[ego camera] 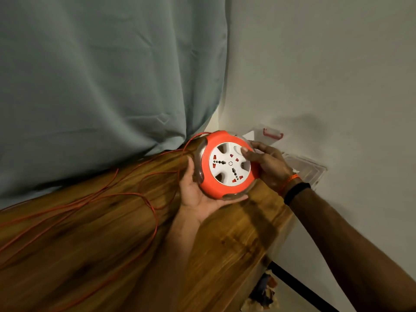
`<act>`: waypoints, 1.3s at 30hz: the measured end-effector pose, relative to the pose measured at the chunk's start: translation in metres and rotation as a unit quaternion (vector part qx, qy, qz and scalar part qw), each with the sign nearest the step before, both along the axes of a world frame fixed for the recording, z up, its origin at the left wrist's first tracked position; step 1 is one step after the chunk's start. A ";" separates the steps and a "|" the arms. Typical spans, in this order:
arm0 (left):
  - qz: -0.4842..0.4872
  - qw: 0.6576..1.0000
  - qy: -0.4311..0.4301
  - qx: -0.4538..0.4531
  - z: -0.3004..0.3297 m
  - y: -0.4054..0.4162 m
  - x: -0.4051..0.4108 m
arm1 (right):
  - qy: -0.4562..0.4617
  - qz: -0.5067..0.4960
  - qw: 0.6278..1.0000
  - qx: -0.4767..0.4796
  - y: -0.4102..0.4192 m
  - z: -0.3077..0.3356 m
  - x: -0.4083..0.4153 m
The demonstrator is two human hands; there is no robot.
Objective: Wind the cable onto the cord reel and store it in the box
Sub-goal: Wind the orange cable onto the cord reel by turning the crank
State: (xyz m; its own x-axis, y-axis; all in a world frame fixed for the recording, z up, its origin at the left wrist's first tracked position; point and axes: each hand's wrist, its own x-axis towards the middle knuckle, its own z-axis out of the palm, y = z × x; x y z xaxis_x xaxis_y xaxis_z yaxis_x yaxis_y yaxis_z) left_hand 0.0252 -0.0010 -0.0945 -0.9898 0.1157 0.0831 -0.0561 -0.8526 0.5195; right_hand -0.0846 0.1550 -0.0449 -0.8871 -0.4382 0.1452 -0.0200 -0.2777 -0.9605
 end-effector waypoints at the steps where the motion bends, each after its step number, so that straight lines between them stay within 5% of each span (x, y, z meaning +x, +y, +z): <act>1: -0.023 1.000 0.007 0.015 0.000 -0.001 -0.002 | 0.003 0.007 1.000 0.001 -0.002 0.002 -0.001; 6: -0.105 0.993 0.046 0.033 0.000 -0.005 -0.009 | 0.037 0.029 0.998 0.038 -0.004 0.007 0.000; 17: -0.033 0.998 0.055 0.014 -0.008 -0.006 -0.016 | 0.207 -0.064 0.951 0.223 -0.016 0.003 0.001; 21: -0.014 0.998 0.053 0.016 -0.010 -0.010 -0.022 | 0.397 -0.181 0.860 0.265 -0.003 0.008 0.013; 24: -0.003 0.996 0.082 0.021 -0.013 -0.013 -0.027 | 0.551 -0.174 0.745 0.334 0.009 0.015 0.024; 28: 0.010 0.999 0.045 0.011 -0.013 -0.014 -0.029 | 0.645 -0.147 0.614 0.430 0.007 0.018 0.033; 34: -0.002 0.997 0.081 0.015 -0.011 -0.013 -0.031 | 0.673 -0.126 0.558 0.469 -0.008 0.018 0.031; 39: -0.004 0.996 0.089 0.022 -0.009 -0.013 -0.033 | 0.680 -0.145 0.556 0.455 -0.016 0.019 0.034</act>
State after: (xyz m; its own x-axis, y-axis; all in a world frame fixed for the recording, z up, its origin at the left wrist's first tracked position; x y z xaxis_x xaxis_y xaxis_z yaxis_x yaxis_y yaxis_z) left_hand -0.0074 -0.0137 -0.1036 -0.9580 0.1168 0.2619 0.0259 -0.8744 0.4845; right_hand -0.0508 0.1387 -0.0259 -0.2807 -0.7460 0.6039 -0.8169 0.5160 0.2577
